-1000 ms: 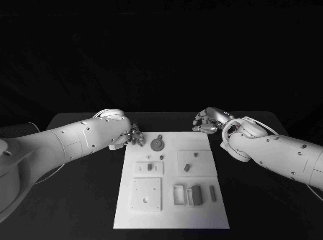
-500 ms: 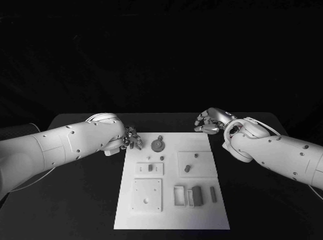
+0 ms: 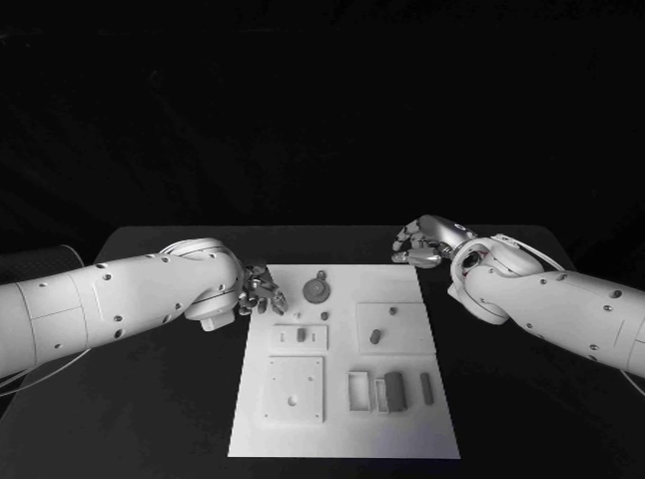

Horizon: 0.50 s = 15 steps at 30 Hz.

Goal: Assemble the parts on the task board

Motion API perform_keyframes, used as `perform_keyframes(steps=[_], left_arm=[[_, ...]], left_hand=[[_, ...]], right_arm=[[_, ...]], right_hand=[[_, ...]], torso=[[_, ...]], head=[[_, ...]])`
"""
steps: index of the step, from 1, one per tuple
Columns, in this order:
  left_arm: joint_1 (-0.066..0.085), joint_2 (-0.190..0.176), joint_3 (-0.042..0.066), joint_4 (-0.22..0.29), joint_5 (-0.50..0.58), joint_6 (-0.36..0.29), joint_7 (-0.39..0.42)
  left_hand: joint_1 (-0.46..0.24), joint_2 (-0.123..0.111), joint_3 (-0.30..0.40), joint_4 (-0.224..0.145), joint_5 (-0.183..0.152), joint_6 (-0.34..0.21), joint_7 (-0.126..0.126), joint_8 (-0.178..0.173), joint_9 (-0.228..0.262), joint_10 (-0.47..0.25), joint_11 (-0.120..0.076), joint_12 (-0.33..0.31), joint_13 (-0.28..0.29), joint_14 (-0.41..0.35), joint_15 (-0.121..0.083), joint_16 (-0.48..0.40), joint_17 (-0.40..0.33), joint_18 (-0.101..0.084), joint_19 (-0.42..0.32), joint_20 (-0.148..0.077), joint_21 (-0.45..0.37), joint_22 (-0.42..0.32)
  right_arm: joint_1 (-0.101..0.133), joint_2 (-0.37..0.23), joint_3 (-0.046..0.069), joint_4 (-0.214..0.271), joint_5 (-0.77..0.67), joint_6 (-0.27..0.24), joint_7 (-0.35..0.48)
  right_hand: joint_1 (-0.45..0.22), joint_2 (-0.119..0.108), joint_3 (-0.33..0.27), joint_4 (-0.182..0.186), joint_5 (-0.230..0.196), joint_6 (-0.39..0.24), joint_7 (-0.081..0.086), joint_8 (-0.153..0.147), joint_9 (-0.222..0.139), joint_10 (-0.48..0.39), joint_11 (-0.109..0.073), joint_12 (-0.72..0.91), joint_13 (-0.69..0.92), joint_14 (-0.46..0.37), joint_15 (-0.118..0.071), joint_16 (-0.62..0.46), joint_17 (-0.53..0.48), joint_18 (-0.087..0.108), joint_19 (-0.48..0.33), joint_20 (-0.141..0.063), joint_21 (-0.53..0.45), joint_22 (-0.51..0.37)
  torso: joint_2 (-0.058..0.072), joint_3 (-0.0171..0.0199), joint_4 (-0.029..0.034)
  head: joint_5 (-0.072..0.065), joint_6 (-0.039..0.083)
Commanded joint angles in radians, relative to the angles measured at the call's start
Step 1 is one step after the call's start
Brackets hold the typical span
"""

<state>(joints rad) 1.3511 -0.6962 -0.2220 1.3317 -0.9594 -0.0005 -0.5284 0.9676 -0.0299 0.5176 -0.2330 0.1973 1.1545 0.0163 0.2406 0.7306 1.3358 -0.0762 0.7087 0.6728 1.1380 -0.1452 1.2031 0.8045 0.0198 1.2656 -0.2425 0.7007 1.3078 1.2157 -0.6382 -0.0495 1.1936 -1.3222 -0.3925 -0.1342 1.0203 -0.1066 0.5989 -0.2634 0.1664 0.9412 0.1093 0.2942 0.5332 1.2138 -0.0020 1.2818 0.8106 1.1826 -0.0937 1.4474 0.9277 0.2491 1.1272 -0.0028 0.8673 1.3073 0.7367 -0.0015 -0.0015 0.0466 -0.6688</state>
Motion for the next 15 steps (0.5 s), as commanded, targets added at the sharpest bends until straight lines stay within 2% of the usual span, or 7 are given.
perform_keyframes(steps=[1,2,6,11,15], left_arm=[[0.000,-0.005,-0.003,0.034,0.022,-0.050,-0.029],[0.000,-0.008,-0.005,0.045,0.008,-0.056,-0.030],[0.000,-0.022,-0.016,0.078,-0.031,-0.068,-0.036],[-0.004,-0.039,-0.016,0.099,-0.041,-0.077,-0.043],[-0.012,-0.057,-0.016,0.119,-0.047,-0.081,-0.048]], left_hand=[[0.032,0.023,0.004,-0.007,0.009,0.022,0.017,0.033,0.052,0.008,0.002,0.005,0.001,-0.002,-0.009,0.004,0.002,0.053,0.004,-0.002,0.007,0.023],[0.032,0.023,0.004,-0.008,0.012,0.023,0.016,0.034,0.053,0.008,0.002,0.006,0.001,-0.001,-0.009,0.004,0.002,0.053,0.004,-0.002,0.008,0.023],[0.031,0.022,0.003,-0.009,0.018,0.025,0.015,0.035,0.054,0.010,0.001,0.008,0.002,0.001,-0.010,0.006,0.002,0.053,0.006,-0.003,0.010,0.023],[0.028,0.024,0.002,-0.010,0.024,0.029,0.013,0.037,0.055,0.014,-0.001,0.012,0.003,0.005,-0.013,0.010,0.003,0.054,0.010,-0.005,0.016,0.023],[0.027,0.024,0.002,-0.011,0.026,0.029,0.013,0.037,0.055,0.015,-0.002,0.013,0.003,0.006,-0.014,0.011,0.003,0.054,0.011,-0.006,0.017,0.023]], right_arm=[[0.000,0.001,0.000,0.001,-0.001,0.012,0.001],[0.000,0.001,0.000,0.000,-0.001,0.012,0.001],[0.000,0.001,0.000,0.001,-0.001,0.012,0.002],[0.000,0.000,0.000,0.003,-0.001,0.014,0.001],[0.000,0.000,0.000,0.002,-0.001,0.015,0.001]], right_hand=[[-0.012,-0.001,0.000,0.008,0.004,-0.001,0.008,-0.005,0.002,0.001,0.006,-0.004,0.001,0.000,-0.004,-0.006,-0.001,0.013,0.004,-0.005,-0.005,0.015],[-0.012,-0.001,0.000,0.008,0.004,-0.001,0.008,-0.005,0.002,0.001,0.006,-0.004,0.001,0.000,-0.004,-0.006,-0.001,0.013,0.004,-0.005,-0.005,0.015],[-0.012,-0.001,0.001,0.008,0.004,0.000,0.008,-0.005,0.002,0.001,0.006,-0.004,0.001,0.000,-0.004,-0.006,-0.001,0.013,0.004,-0.005,-0.005,0.015],[-0.013,-0.001,0.001,0.009,0.004,0.000,0.008,-0.005,0.002,0.001,0.006,-0.004,0.001,0.000,-0.004,-0.006,-0.001,0.013,0.004,-0.005,-0.005,0.015],[-0.013,-0.001,0.000,0.009,0.004,0.000,0.008,-0.005,0.002,0.001,0.006,-0.004,0.001,0.000,-0.004,-0.006,-0.001,0.013,0.004,-0.005,-0.005,0.015]], torso=[[-0.001,-0.0031,0.0020],[-0.001,-0.0039,0.0025],[0.000,-0.0023,0.0008],[0.000,-0.0007,0.0011],[0.000,0.0003,0.0007]], head=[[0.003,-0.003],[0.003,-0.004],[0.010,-0.005],[0.013,-0.012],[0.017,-0.016]])
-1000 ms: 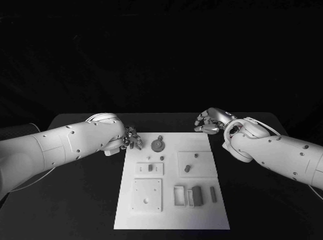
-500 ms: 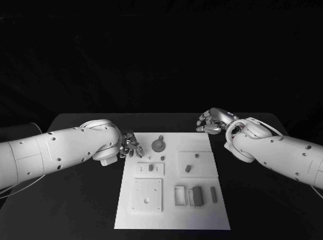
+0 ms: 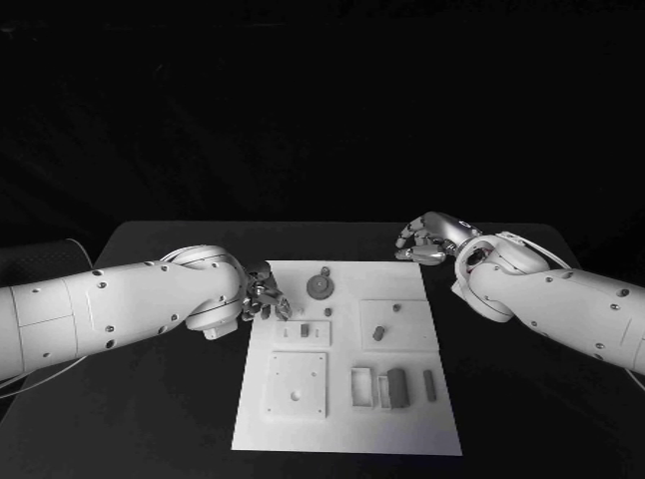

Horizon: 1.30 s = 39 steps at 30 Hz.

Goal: Assemble the parts on the task board

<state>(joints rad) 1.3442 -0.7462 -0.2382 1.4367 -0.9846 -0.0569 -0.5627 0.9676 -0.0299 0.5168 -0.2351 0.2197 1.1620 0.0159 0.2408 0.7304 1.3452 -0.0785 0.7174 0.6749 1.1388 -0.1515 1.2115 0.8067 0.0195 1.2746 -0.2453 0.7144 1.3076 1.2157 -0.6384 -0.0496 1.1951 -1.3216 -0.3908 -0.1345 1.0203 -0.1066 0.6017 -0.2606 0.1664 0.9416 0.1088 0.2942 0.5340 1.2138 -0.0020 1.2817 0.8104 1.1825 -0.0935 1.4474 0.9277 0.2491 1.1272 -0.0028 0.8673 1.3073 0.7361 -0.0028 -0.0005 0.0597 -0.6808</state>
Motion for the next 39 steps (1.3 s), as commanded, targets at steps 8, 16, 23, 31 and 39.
perform_keyframes(steps=[8,16,23,31,39], left_arm=[[-0.019,-0.018,0.000,0.040,-0.035,-0.037,-0.018],[-0.037,-0.018,0.000,0.043,-0.044,-0.047,-0.020],[-0.040,-0.010,0.000,0.040,-0.079,-0.052,-0.020],[-0.047,0.004,0.000,0.030,-0.100,-0.051,-0.017],[-0.047,0.009,0.000,0.017,-0.114,-0.044,-0.015]], left_hand=[[0.026,0.023,0.002,-0.010,0.004,0.022,0.013,0.037,0.056,0.006,0.000,0.005,0.001,0.006,-0.009,0.003,0.001,0.054,0.003,-0.004,0.005,0.023],[0.024,0.022,0.001,-0.010,0.004,0.023,0.012,0.038,0.057,0.007,-0.001,0.008,0.002,0.008,-0.011,0.005,0.001,0.054,0.005,-0.005,0.008,0.023],[0.022,0.022,0.000,-0.010,0.005,0.024,0.011,0.039,0.057,0.008,-0.002,0.010,0.003,0.009,-0.012,0.007,0.002,0.055,0.007,-0.006,0.009,0.023],[0.017,0.020,-0.001,-0.006,0.004,0.025,0.011,0.040,0.058,0.008,-0.003,0.014,0.005,0.010,-0.014,0.009,0.002,0.055,0.008,-0.007,0.012,0.022],[0.009,0.012,-0.002,0.002,0.004,0.028,0.009,0.042,0.060,0.008,-0.004,0.019,0.007,0.012,-0.017,0.013,0.003,0.055,0.010,-0.009,0.016,0.022]], right_arm=[[0.000,0.001,0.000,0.000,-0.002,0.013,0.001],[0.000,0.000,0.000,0.000,-0.002,0.014,0.001],[0.000,0.002,0.000,-0.001,-0.002,0.014,0.002],[0.000,0.002,0.000,0.000,-0.002,0.015,0.002],[0.000,0.003,0.000,-0.001,-0.002,0.016,0.002]], right_hand=[[-0.013,-0.001,-0.002,0.007,0.004,-0.001,0.008,-0.005,0.002,0.001,0.006,-0.005,0.002,0.001,-0.004,-0.006,-0.001,0.013,0.004,-0.005,-0.005,0.015],[-0.014,-0.001,-0.002,0.008,0.004,-0.001,0.008,-0.005,0.002,0.001,0.006,-0.005,0.002,0.001,-0.004,-0.006,-0.001,0.013,0.004,-0.005,-0.005,0.015],[-0.014,-0.002,-0.002,0.008,0.004,0.000,0.008,-0.005,0.002,0.001,0.006,-0.005,0.002,0.001,-0.004,-0.006,-0.001,0.013,0.004,-0.005,-0.005,0.015],[-0.014,-0.001,-0.002,0.009,0.004,0.000,0.008,-0.005,0.002,0.001,0.006,-0.005,0.002,0.001,-0.004,-0.006,-0.001,0.013,0.004,-0.005,-0.005,0.015],[-0.016,-0.002,-0.003,0.011,0.004,0.000,0.008,-0.006,0.003,0.001,0.006,-0.005,0.002,0.001,-0.004,-0.006,-0.001,0.013,0.004,-0.005,-0.005,0.015]], torso=[[0.001,0.0022,-0.0012],[0.001,0.0018,-0.0023],[0.002,0.0015,-0.0031],[0.002,0.0011,-0.0030],[0.002,0.0020,-0.0029]], head=[[0.012,-0.014],[0.013,-0.023],[0.013,-0.027],[0.011,-0.030],[0.009,-0.032]])
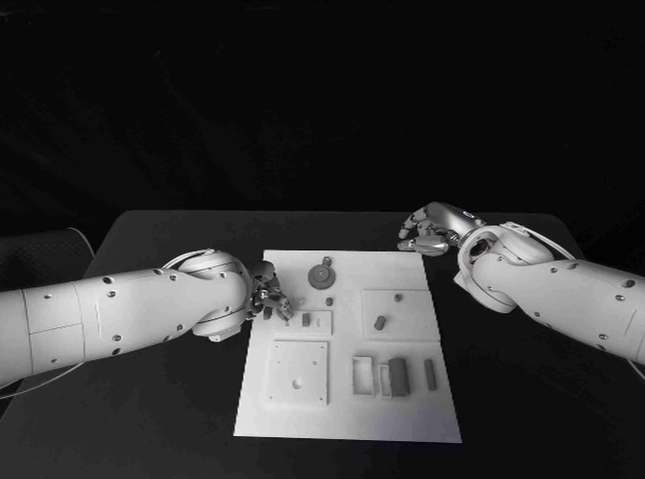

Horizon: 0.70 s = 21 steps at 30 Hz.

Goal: Assemble the parts on the task board

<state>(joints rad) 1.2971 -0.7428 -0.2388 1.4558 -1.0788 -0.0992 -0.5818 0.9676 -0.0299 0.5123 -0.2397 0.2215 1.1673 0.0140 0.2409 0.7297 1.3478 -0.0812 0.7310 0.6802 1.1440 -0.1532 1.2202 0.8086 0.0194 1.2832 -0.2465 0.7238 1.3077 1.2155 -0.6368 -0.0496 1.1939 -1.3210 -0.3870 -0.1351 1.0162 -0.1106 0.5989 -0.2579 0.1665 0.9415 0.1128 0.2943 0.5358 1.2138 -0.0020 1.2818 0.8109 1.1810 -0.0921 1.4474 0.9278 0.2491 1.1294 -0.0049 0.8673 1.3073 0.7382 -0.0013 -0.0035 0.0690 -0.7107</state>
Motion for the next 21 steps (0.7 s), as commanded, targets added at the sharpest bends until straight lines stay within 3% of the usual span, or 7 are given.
perform_keyframes(steps=[1,21], left_arm=[[0.000,0.007,0.000,-0.004,-0.020,-0.001,0.004],[-0.005,0.017,0.000,-0.020,-0.019,0.019,0.009]], left_hand=[[0.009,0.012,0.003,0.007,0.002,0.023,0.011,0.042,0.061,0.005,-0.002,0.006,0.002,0.006,-0.016,0.005,0.001,0.055,0.001,-0.008,0.007,0.022],[-0.007,-0.005,0.003,0.036,-0.011,0.025,0.009,0.045,0.064,0.002,-0.004,0.017,0.005,0.005,-0.019,0.012,0.002,0.054,0.000,-0.012,0.013,0.022]], right_arm=[[0.000,0.002,0.000,0.001,-0.002,0.012,0.002],[0.000,0.002,0.000,0.000,-0.002,0.012,0.002]], right_hand=[[-0.012,0.002,0.000,0.008,0.004,0.000,0.004,-0.006,0.001,0.001,0.006,-0.005,0.001,0.002,-0.006,-0.006,-0.001,0.013,0.002,-0.003,-0.005,0.015],[-0.014,0.001,0.000,0.010,0.003,0.000,0.004,-0.006,0.002,0.001,0.006,-0.005,0.002,0.002,-0.005,-0.006,-0.001,0.013,0.002,-0.003,-0.005,0.015]], torso=[[0.000,0.0007,0.0004],[-0.001,0.0004,0.0009]], head=[[0.000,-0.003],[0.000,-0.011]])
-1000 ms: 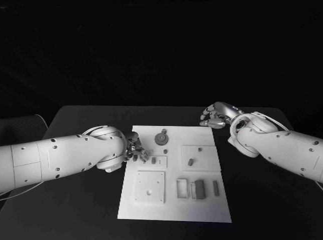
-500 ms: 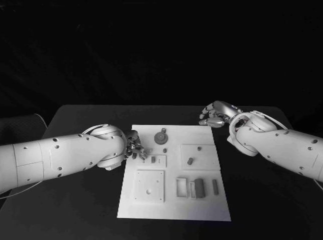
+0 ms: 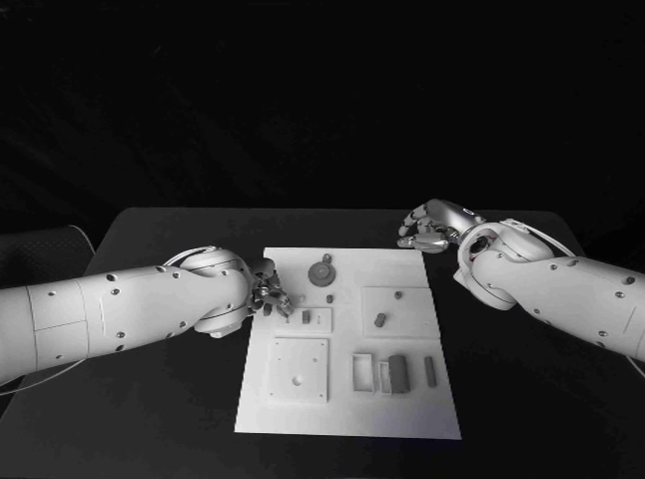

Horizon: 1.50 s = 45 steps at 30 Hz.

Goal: Assemble the parts on the task board

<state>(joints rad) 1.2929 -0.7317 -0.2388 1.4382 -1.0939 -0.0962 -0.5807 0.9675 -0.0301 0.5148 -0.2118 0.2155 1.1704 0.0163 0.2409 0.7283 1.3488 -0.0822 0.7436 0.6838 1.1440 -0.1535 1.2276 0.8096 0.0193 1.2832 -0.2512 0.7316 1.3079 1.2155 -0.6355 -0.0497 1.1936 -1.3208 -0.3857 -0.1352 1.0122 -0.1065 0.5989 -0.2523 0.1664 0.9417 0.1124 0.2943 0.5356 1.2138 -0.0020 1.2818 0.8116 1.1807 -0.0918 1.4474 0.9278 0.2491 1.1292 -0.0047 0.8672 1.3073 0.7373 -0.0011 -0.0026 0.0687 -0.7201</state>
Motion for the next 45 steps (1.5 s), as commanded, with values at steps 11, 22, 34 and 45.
perform_keyframes(steps=[11,22,34,45], left_arm=[[-0.009,0.012,0.001,-0.021,-0.002,0.027,0.010],[-0.009,0.012,0.000,-0.021,-0.001,0.049,0.008],[-0.009,0.013,0.000,-0.021,-0.001,0.062,0.007],[-0.010,0.022,0.000,-0.027,-0.012,0.051,0.010]], left_hand=[[-0.033,-0.029,0.000,0.057,-0.025,0.021,0.006,0.045,0.067,-0.004,-0.003,0.010,0.002,0.002,-0.021,0.008,0.000,0.053,-0.004,-0.010,0.009,0.021],[-0.040,-0.042,-0.004,0.068,-0.026,0.020,0.006,0.045,0.068,-0.006,-0.003,0.013,0.002,0.000,-0.021,0.009,-0.001,0.053,-0.006,-0.012,0.011,0.021],[-0.043,-0.051,-0.008,0.070,-0.030,0.020,0.005,0.046,0.069,-0.006,-0.004,0.014,0.002,0.000,-0.021,0.010,-0.001,0.053,-0.007,-0.012,0.012,0.021],[-0.046,-0.051,-0.009,0.074,-0.030,0.020,0.005,0.046,0.069,-0.006,-0.004,0.015,0.002,0.000,-0.021,0.011,-0.001,0.053,-0.007,-0.012,0.013,0.021]], right_arm=[[0.000,0.000,0.000,0.000,-0.002,0.011,0.002],[0.000,-0.001,0.000,0.001,-0.002,0.011,0.002],[-0.001,0.000,0.000,0.001,-0.002,0.012,0.003],[-0.001,0.001,0.000,0.002,-0.002,0.012,0.003]], right_hand=[[-0.010,-0.003,0.000,0.006,0.003,-0.001,0.005,-0.006,0.002,0.001,0.006,-0.005,0.001,0.002,-0.006,-0.006,-0.001,0.013,0.002,-0.003,-0.005,0.015],[-0.010,-0.004,0.000,0.006,0.003,-0.001,0.005,-0.006,0.002,0.001,0.006,-0.005,0.001,0.002,-0.006,-0.006,-0.001,0.013,0.002,-0.003,-0.005,0.016],[-0.011,-0.004,0.000,0.007,0.003,-0.001,0.005,-0.006,0.003,0.001,0.006,-0.005,0.001,0.002,-0.006,-0.006,-0.001,0.013,0.002,-0.003,-0.005,0.016],[-0.011,-0.005,0.000,0.008,0.003,-0.001,0.005,-0.007,0.003,0.001,0.006,-0.005,0.001,0.002,-0.006,-0.006,-0.001,0.013,0.002,-0.003,-0.006,0.016]], torso=[[0.000,0.0006,-0.0009],[0.000,0.0005,-0.0003],[0.000,-0.0004,0.0002],[0.000,0.0001,-0.0003]], head=[[0.000,-0.004],[0.002,-0.006],[0.001,-0.008],[0.000,-0.007]])
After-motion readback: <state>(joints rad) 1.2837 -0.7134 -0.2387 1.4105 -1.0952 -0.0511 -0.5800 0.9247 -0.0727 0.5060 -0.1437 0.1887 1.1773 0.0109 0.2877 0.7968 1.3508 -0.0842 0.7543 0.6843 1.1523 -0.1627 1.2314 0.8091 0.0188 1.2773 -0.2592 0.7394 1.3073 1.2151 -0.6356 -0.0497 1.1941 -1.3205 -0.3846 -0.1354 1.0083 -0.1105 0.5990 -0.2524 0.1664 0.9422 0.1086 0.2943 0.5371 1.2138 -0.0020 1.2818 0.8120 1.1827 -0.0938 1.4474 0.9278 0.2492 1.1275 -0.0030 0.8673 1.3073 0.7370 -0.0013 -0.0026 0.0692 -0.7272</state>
